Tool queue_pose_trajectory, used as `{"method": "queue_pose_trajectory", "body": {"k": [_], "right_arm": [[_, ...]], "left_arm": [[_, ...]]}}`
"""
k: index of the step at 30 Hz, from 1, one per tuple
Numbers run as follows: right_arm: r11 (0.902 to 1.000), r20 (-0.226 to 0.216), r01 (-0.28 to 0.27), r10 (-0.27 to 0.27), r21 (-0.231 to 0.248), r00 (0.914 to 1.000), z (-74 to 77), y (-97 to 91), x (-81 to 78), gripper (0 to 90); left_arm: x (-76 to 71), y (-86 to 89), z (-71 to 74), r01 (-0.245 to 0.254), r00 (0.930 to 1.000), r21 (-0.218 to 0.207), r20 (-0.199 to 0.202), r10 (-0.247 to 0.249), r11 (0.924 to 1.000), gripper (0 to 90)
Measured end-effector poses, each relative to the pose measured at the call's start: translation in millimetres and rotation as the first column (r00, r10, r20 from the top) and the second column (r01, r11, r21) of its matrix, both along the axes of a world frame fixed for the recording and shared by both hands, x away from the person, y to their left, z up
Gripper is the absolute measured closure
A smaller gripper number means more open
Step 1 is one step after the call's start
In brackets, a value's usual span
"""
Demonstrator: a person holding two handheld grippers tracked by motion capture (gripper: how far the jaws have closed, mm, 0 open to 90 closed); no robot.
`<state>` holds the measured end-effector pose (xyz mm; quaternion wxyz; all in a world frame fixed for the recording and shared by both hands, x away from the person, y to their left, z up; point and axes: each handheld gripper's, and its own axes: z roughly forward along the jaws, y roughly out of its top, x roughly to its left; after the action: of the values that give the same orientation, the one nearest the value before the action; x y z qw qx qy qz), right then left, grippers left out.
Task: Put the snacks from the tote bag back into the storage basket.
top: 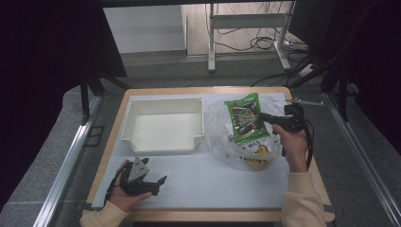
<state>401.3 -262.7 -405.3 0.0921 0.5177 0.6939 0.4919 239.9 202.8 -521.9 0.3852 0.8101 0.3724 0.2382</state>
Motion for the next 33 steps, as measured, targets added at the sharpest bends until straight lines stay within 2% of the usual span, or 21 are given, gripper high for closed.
{"method": "queue_pose_trajectory", "body": {"k": [17,33], "right_arm": [[0.9994,0.022,-0.026,0.025,0.022,0.9994,6.0,9.3,-5.7,90.0],[0.9984,0.028,-0.052,0.052,0.020,0.9983,6.7,24.3,-8.3,90.0]], "left_arm": [[-0.1,-0.5,-0.1,-0.003,1.0000,0.001,0.000,0.003,1.0000,9.5],[-0.4,-0.5,0.0,0.005,1.0000,-0.009,-0.002,-0.005,1.0000,9.5]]}}
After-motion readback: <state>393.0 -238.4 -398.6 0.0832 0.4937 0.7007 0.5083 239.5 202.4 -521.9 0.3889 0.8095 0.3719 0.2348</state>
